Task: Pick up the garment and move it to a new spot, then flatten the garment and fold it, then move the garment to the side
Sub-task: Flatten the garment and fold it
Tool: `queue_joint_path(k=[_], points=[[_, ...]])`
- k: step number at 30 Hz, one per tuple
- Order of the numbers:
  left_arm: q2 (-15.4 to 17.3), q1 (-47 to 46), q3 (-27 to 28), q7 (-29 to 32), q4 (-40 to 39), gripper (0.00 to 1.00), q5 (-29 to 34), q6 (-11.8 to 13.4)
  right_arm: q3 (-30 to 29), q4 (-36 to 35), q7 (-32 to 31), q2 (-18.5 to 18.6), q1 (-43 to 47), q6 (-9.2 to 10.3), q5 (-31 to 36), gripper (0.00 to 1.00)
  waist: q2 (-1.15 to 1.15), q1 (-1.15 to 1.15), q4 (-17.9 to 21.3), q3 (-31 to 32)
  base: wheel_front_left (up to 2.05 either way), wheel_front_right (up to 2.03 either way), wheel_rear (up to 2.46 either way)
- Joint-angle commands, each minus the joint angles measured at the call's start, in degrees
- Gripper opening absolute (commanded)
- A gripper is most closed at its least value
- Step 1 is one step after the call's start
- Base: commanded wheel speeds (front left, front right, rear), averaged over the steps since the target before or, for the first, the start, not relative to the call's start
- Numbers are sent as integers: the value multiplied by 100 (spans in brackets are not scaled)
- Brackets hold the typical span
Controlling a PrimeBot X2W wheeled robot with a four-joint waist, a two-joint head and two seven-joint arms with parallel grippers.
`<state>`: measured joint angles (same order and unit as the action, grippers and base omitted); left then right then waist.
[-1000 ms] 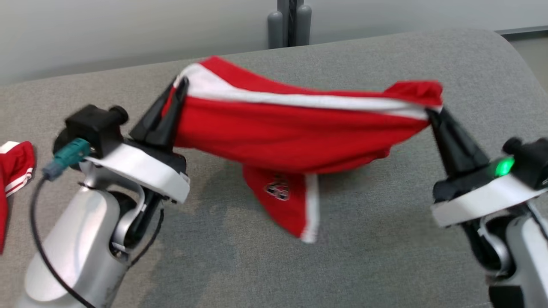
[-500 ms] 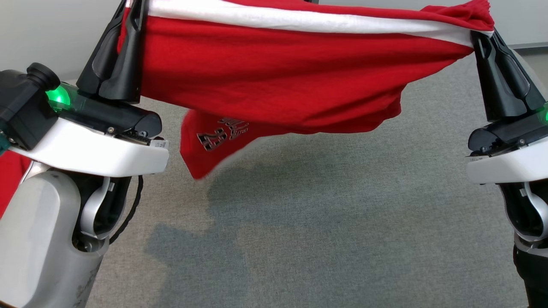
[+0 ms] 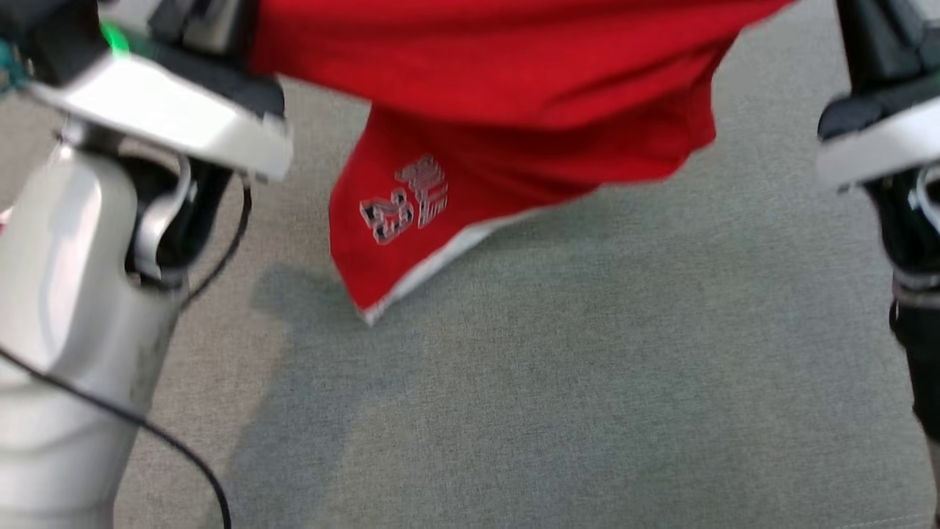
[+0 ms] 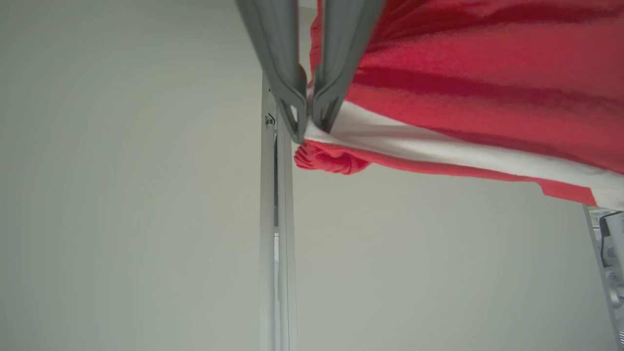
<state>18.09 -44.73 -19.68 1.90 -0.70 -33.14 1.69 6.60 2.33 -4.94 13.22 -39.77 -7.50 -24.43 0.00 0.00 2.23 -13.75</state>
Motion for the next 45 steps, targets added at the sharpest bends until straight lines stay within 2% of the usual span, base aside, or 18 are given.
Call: queue_joint_path(k=[1,2,3,7,13,17,23,26,33,35,38,45], points=[[-93,-621,-15,-82,568,0,-18,-186,88,442,114,47,-581,2,-115,0,0,0,-72,-310,0,0,0],[-166,-908,-7,-143,919,0,-34,-260,128,709,170,66,-859,2,-133,0,0,0,-87,-398,0,0,0],[-166,-908,-7,-143,919,0,-34,-260,128,709,170,66,-859,2,-133,0,0,0,-87,-398,0,0,0],[-438,-2071,-12,-497,2349,0,46,-491,345,1906,516,58,-1994,2,-189,0,0,0,-125,-721,0,0,0],[-770,-3274,-68,-962,4360,0,65,-691,651,3793,1284,-228,-3242,3,-276,0,0,0,-104,-993,0,0,0],[-922,-3497,-233,-1268,5219,0,108,-816,929,4712,1594,-426,-3612,3,-352,0,0,0,-99,-1189,0,0,0],[-1113,-3036,-440,-1623,5783,0,-25,-906,1539,5279,1852,-432,-3314,2,-613,0,0,0,-127,-1458,0,0,0],[-1146,-2563,-472,-1691,5627,0,-113,-911,1840,5241,1947,-375,-2856,2,-876,0,0,0,-151,-1530,0,0,0],[-1156,-728,55,-1698,3983,0,91,-916,2235,4356,2028,-107,-1362,2,-1521,0,0,0,-186,-1479,0,0,0],[-1189,144,177,-1698,3331,0,239,-916,2221,3760,2022,22,-674,2,-1609,0,0,0,-154,-1360,0,0,0],[-1162,841,366,-1699,2759,0,320,-917,2119,3206,2023,66,-15,2,-1568,0,0,0,-125,-1188,0,0,0],[-994,2452,512,-1700,1769,0,638,-917,1740,2458,2023,44,1256,2,-1274,0,0,0,-67,-693,0,0,0]])
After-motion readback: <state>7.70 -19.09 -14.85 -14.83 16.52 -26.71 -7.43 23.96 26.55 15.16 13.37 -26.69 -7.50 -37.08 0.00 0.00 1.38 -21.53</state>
